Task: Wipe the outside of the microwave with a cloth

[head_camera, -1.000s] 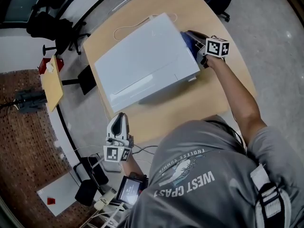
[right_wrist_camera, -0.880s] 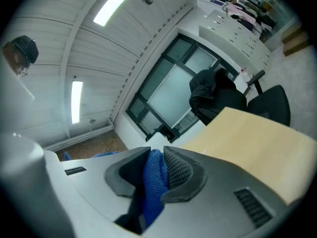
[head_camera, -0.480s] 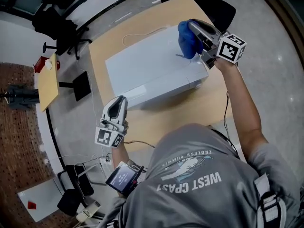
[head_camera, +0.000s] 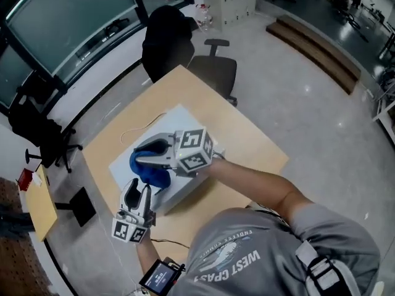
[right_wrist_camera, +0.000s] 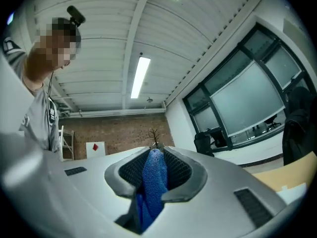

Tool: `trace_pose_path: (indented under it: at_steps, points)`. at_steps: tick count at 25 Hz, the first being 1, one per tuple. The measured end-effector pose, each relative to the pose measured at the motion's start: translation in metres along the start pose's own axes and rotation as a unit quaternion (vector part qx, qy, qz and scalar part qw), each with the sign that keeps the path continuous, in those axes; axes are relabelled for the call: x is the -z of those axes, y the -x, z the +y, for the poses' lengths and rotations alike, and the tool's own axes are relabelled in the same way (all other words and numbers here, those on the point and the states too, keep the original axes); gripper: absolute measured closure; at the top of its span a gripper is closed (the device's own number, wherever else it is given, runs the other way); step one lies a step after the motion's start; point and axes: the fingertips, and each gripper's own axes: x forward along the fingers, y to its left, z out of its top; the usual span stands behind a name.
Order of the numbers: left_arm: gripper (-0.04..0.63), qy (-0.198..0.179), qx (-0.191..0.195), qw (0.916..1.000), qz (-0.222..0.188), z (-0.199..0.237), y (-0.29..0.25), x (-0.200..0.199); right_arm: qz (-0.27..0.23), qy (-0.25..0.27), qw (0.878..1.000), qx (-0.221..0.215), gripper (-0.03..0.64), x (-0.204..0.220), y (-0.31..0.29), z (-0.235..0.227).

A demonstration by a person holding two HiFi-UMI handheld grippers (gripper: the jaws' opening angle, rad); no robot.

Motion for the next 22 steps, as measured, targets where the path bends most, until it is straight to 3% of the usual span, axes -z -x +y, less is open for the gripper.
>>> trace_pose_path:
  at_steps: [1, 4, 11, 17, 22]
  points:
    - [0.395, 0.014, 0.012, 0.9998, -0.004, -0.003, -0.001, -0.003, 0.009, 0.007, 1.0, -0.009, 0.529, 0.005, -0.008, 0.011]
    - [0.354, 0.04, 0.046, 0.9981, -0.014, -0.013, -0.003, -0.009, 0.033, 0.03, 0.999, -0.027, 0.529, 0.011, -0.025, 0.036]
    - [0.347, 0.034, 0.107, 0.9934, -0.023, -0.04, -0.007, -0.019, 0.093, 0.097, 0.99, -0.05, 0.529, 0.031, -0.047, 0.08]
    - [0.387, 0.034, 0.086, 0.9956, -0.012, -0.029, 0.007, -0.017, 0.102, 0.122, 0.986, -0.045, 0.528, 0.047, -0.067, 0.099]
    - [0.48, 0.018, 0.052, 0.9984, -0.011, -0.03, 0.032, -0.018, 0.102, 0.184, 0.978, 0.008, 0.475, 0.053, -0.078, 0.114]
